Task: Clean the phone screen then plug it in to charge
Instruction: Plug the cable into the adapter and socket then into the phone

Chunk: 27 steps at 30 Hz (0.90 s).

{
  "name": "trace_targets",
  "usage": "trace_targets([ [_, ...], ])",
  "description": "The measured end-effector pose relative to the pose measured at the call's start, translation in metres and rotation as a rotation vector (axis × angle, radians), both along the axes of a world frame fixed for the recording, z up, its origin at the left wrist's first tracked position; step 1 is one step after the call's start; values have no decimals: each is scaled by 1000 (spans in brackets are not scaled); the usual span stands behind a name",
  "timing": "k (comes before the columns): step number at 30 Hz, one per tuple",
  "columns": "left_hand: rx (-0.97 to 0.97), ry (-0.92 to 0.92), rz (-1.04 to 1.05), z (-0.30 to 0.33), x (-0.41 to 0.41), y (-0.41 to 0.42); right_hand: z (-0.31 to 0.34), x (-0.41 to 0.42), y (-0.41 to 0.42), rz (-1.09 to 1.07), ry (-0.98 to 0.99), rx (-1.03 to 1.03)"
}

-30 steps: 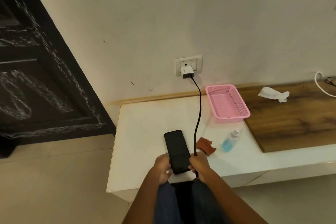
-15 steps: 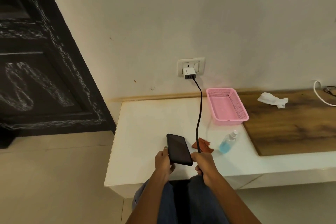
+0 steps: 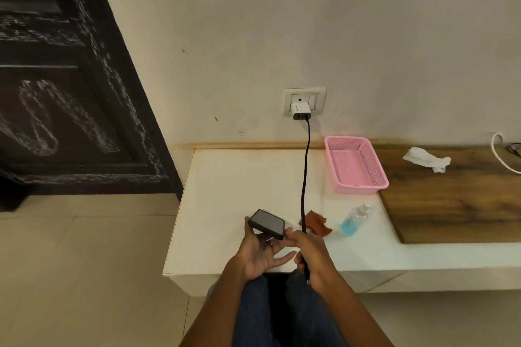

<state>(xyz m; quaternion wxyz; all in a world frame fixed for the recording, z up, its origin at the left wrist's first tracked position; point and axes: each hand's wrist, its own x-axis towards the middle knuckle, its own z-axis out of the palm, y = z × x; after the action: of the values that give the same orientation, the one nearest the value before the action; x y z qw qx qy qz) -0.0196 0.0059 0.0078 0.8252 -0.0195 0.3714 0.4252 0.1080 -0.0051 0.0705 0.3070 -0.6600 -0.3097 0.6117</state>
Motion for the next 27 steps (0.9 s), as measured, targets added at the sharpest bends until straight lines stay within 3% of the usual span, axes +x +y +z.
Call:
trace_targets([
  [7, -26, -108, -4, 2, -2, 0, 15, 12, -22, 26, -99, 183],
  [13, 10, -135, -34, 7, -2, -1, 25, 24, -42, 390, -349, 303],
  [16, -5, -135, -31, 11, -1, -1, 37, 29, -38, 479, -348, 324],
  [21, 21, -84, -90, 15, 1, -1, 50, 27, -28, 381, -129, 413],
  [27, 15, -94, -73, 13, 1, 0, 35, 17, -15, 170, -201, 581],
])
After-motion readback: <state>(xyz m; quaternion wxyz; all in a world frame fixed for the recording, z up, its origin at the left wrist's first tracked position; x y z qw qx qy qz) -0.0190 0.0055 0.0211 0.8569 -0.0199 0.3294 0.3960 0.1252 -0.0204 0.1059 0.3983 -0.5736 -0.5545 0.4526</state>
